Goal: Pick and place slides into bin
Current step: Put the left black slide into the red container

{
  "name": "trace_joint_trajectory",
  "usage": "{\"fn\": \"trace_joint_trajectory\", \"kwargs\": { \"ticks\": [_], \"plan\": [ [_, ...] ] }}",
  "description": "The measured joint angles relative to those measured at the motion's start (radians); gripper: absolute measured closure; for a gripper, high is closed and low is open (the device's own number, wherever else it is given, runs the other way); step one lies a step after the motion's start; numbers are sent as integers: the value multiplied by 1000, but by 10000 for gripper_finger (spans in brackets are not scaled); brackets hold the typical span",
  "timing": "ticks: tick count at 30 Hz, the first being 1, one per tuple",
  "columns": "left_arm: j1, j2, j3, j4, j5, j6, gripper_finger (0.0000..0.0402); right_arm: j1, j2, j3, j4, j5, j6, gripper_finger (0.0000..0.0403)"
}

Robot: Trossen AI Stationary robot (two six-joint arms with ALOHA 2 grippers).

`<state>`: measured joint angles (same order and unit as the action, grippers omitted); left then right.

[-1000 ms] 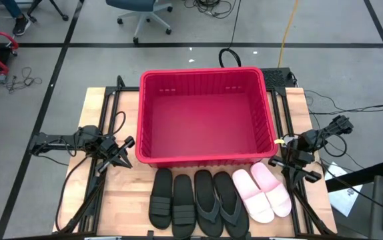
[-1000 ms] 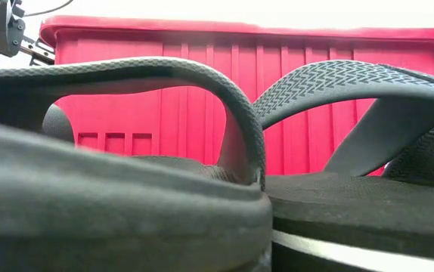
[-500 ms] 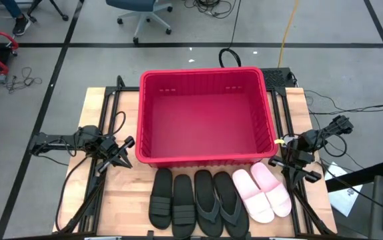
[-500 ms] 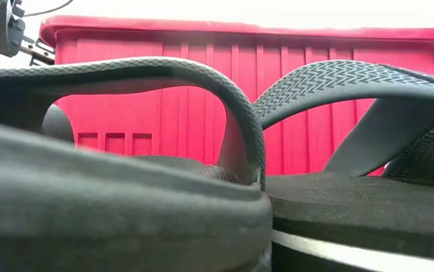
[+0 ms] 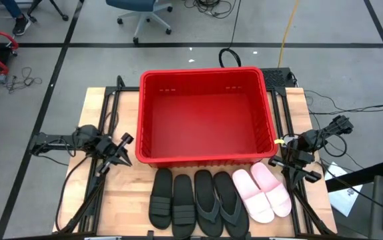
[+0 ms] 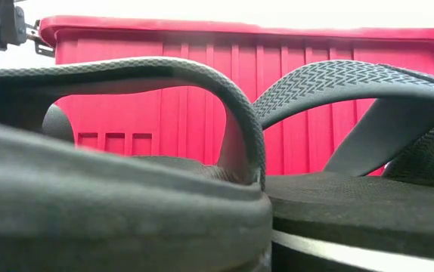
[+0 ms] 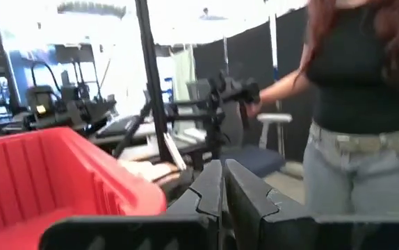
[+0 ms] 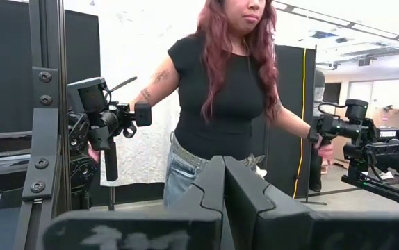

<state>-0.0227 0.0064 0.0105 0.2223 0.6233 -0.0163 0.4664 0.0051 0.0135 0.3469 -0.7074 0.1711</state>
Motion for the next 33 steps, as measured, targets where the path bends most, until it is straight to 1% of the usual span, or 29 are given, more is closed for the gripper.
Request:
{"fn": "trace_joint_trajectory", "kwargs": {
  "ticks": [3,5,7,9,12,14,16,18,21,23,24,26,29,31,33],
  "plan": [
    [1,0,0,131,-37,-53,380,0,0,0,1,0,-13,403],
    [1,0,0,211,-100,-120,380,0,0,0,6,0,-42,403],
    [1,0,14,224,-177,-171,380,0,0,0,8,0,-74,403],
    [1,0,52,162,-225,-201,380,0,0,0,7,0,-102,403],
    [1,8,149,-62,-240,-230,380,0,0,0,11,1,-113,403],
    [1,39,234,-196,-244,-225,380,0,0,0,18,1,-115,403],
    [1,89,321,-296,-263,-199,380,-1,0,0,26,1,-108,403],
    [1,155,406,-362,-267,-155,380,-1,0,0,72,1,-46,403],
    [1,259,524,-436,-265,-95,380,-1,0,0,203,1,83,403],
    [1,326,594,-492,-264,-72,380,-1,0,3,279,6,127,403],
    [1,358,627,-517,-264,-63,380,-1,-1,14,288,22,144,403],
    [1,417,687,-552,-266,-45,380,-2,0,47,248,68,174,403],
    [1,497,766,-569,-266,-39,380,-2,2,121,95,178,179,403],
    [1,543,811,-570,-266,-60,380,-2,0,188,3,263,143,403],
    [1,574,851,-569,-257,-77,380,-2,13,246,-79,308,77,403]
  ]
}}
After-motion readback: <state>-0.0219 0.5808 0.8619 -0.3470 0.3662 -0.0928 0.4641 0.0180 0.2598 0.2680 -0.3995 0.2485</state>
